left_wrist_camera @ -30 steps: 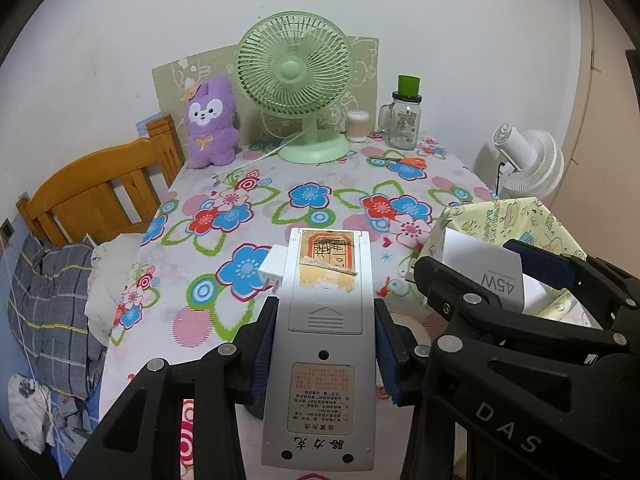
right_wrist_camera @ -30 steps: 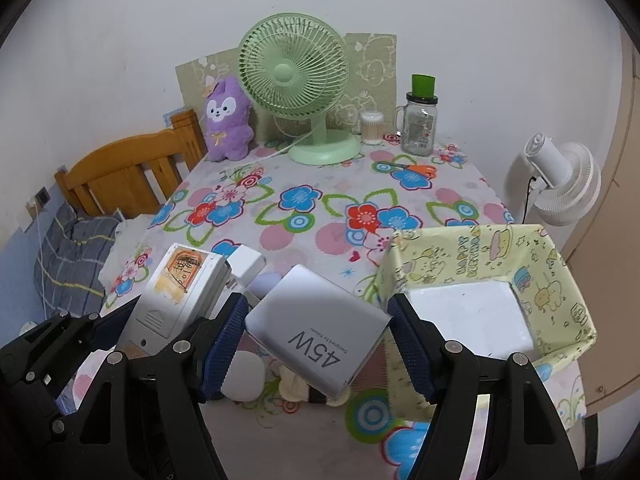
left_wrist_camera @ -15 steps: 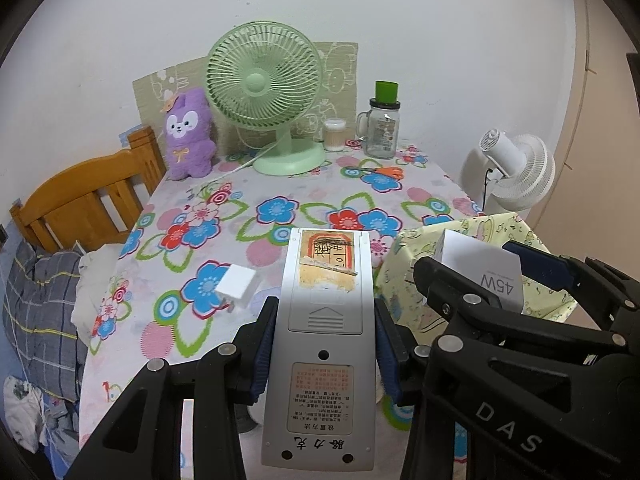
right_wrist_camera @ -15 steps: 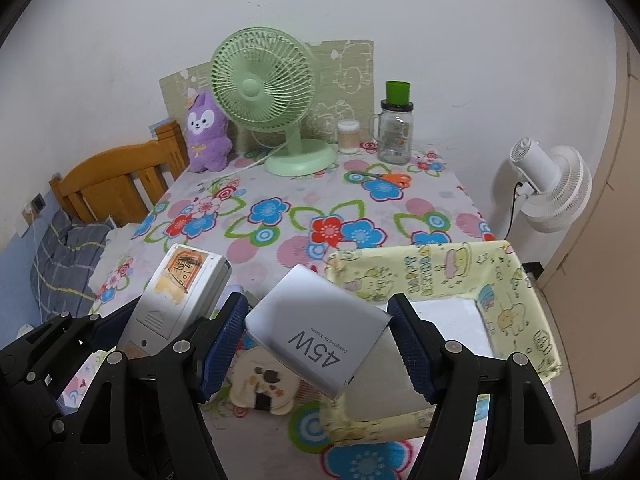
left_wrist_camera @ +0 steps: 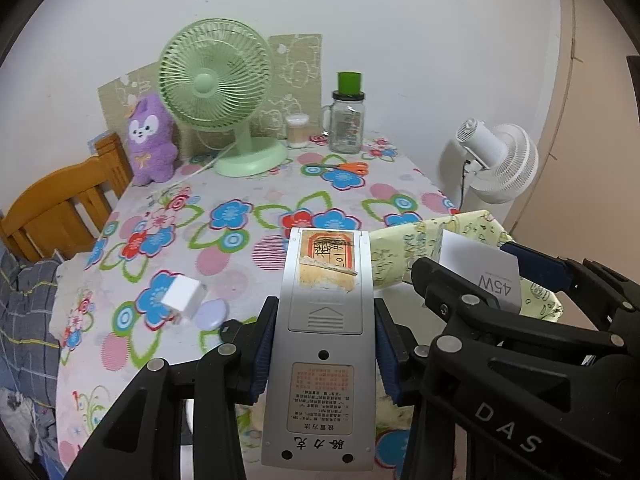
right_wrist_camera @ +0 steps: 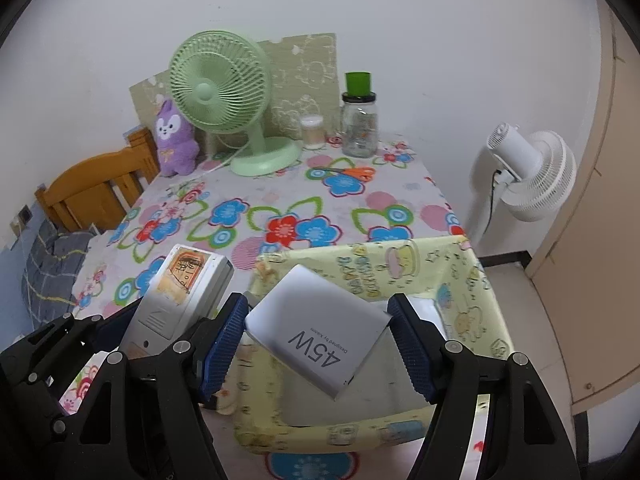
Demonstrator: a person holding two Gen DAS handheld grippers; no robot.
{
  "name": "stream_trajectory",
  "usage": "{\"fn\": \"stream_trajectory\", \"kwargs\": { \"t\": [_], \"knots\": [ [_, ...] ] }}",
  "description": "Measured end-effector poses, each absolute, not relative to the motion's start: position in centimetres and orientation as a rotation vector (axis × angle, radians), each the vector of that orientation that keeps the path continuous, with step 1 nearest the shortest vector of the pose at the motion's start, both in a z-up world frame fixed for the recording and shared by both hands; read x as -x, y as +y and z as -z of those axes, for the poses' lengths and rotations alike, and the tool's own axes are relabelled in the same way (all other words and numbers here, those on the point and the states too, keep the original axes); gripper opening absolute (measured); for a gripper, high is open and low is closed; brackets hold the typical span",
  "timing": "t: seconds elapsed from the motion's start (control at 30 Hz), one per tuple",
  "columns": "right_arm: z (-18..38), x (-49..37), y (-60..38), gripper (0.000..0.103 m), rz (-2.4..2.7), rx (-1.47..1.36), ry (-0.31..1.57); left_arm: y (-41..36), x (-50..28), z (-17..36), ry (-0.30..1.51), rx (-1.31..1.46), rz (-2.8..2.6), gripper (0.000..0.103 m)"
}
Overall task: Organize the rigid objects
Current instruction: 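Carry the power strip with left tool while right tool carries the charger over the box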
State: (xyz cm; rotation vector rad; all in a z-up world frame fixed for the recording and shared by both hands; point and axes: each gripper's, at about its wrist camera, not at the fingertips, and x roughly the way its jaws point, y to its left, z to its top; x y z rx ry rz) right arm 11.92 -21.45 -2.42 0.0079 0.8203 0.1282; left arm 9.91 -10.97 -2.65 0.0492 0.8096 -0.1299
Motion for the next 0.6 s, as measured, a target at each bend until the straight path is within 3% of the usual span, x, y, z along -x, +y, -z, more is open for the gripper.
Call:
{"fn": "stream_trajectory", "kwargs": {
  "t": [0.6],
  "knots": [
    [4.2,-14.1,-27.0,0.074,-0.074,-0.060,0.863,-15.8,-12.6,4.4,0.866,0.004,0.207,0.046]
  ]
}}
